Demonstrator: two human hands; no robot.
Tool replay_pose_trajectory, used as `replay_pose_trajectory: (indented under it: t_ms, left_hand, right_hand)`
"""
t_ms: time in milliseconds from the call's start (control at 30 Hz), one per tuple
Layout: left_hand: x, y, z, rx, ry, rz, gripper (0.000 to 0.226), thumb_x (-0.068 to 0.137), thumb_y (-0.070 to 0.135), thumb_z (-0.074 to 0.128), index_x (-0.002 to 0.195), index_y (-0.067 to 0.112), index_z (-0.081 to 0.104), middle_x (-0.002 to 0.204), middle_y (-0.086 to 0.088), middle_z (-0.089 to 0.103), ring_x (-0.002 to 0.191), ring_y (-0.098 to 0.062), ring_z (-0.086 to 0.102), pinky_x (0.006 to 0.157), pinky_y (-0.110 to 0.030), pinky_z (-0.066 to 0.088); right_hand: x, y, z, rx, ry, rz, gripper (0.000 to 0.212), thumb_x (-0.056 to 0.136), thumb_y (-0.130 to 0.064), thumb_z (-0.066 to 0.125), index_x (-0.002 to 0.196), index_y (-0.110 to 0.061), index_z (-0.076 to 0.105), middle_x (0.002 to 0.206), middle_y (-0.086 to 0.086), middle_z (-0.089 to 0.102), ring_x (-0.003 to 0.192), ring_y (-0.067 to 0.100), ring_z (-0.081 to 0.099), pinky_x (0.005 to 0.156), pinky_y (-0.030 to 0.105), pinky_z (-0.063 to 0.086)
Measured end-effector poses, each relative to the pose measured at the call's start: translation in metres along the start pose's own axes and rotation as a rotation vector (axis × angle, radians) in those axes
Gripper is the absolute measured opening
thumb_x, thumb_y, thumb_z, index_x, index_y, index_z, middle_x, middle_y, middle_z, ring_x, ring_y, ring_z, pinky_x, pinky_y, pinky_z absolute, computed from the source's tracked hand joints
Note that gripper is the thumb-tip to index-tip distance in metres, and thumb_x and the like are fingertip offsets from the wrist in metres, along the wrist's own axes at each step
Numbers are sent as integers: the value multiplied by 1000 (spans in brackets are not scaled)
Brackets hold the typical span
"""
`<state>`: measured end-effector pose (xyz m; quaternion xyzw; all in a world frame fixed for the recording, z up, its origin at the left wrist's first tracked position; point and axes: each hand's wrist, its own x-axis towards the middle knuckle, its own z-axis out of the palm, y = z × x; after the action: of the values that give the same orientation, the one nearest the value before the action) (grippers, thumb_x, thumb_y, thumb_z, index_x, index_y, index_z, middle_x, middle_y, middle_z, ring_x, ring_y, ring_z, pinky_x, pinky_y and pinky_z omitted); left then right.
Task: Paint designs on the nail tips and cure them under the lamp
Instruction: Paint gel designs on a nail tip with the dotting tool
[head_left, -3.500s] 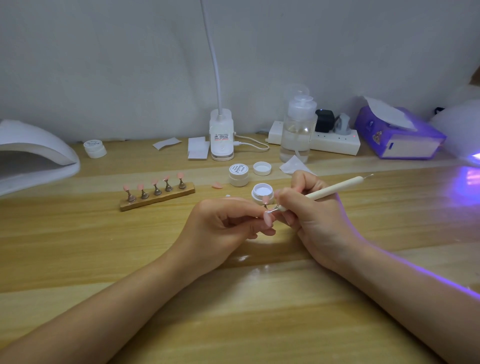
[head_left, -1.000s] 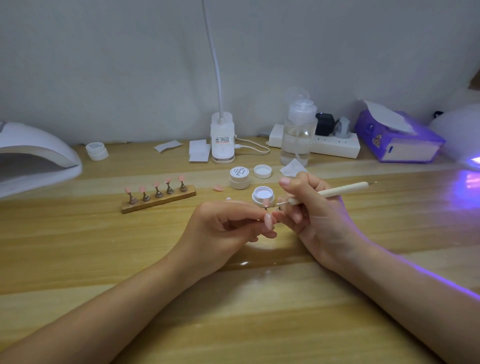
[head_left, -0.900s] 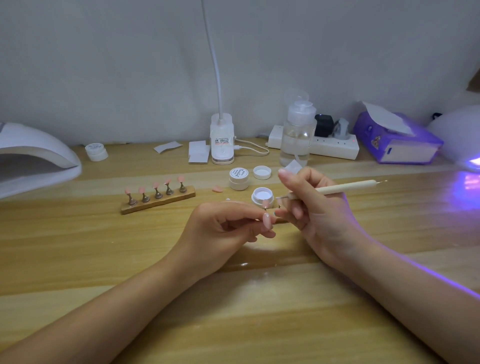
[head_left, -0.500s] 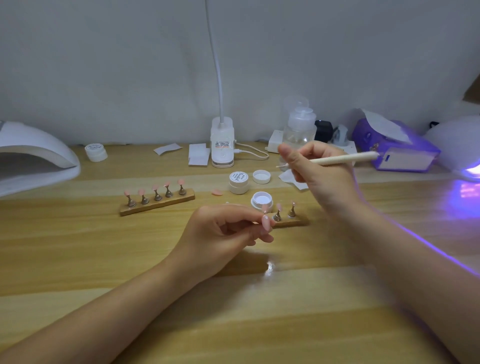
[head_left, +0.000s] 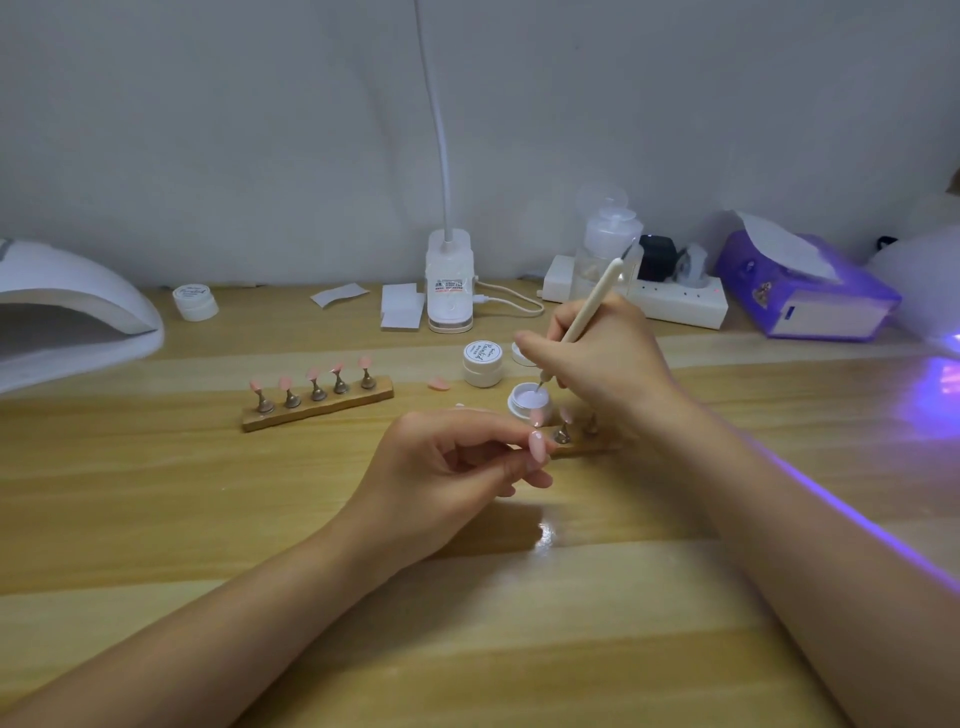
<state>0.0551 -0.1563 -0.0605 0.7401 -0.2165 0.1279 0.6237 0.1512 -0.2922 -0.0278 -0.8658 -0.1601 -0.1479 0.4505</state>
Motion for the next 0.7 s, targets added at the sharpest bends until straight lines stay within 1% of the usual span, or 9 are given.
replay_pose_trajectory:
  t_ms: [67, 100, 200, 267, 367, 533, 700]
  left_hand:
    - [0, 0, 0, 1, -2, -2, 17, 74, 13, 63, 81, -1, 69, 78, -5, 71, 68, -13, 70, 54, -20, 53]
    - [0, 1, 0, 3, -3, -1, 17, 74, 13, 63, 81, -1, 69, 79, -5, 71, 68, -13, 70, 54, -21, 53]
    - [0, 1, 0, 4, -7, -1, 16, 74, 13, 63, 81, -1, 69, 80, -7, 70, 68, -13, 70, 54, -21, 53]
    - [0, 1, 0, 5, -6, 0, 16, 74, 13, 63, 81, 0, 69, 80, -7, 70, 68, -13, 70, 54, -21, 53]
    - [0, 1, 0, 2, -7, -9, 16, 74, 14, 64, 81, 1, 70, 80, -5, 71, 68, -13, 70, 54, -21, 54]
    - [0, 1, 0, -3, -8, -13, 15, 74, 14, 64, 82, 3, 70, 81, -3, 72, 68, -13, 70, 54, -20, 53]
    - [0, 1, 0, -1, -6, 0, 13, 74, 16, 64, 82, 8, 71, 82, -8, 70, 67, -12, 70, 54, -19, 52]
  right_hand:
    - [0, 1, 1, -21, -5, -1, 32, 72, -23, 66, 47, -10, 49, 57, 14, 61, 59, 27, 56, 58, 35, 48]
    - [0, 1, 2, -22, -8, 4, 33, 71, -23, 66, 46, -12, 49, 55, 11, 61, 56, 24, 54, 56, 34, 47]
    - [-1, 3, 3, -35, -39, 17, 35, 71, -25, 66, 43, -17, 47, 43, -6, 54, 44, 10, 48, 52, 28, 43]
    - [-1, 4, 4, -31, -61, 17, 36, 71, -26, 66, 42, -19, 46, 41, -10, 52, 39, 7, 44, 51, 30, 45]
    - [-1, 3, 3, -27, -66, 2, 37, 71, -25, 67, 42, -19, 45, 41, -5, 49, 40, 10, 44, 51, 33, 47]
    - [-2, 3, 3, -34, -94, 7, 36, 73, -25, 67, 44, -20, 45, 40, -12, 51, 42, 11, 47, 52, 31, 46]
    - [-2, 2, 3, -24, -92, -10, 38, 73, -25, 68, 43, -20, 45, 40, -10, 50, 46, 12, 48, 54, 34, 49]
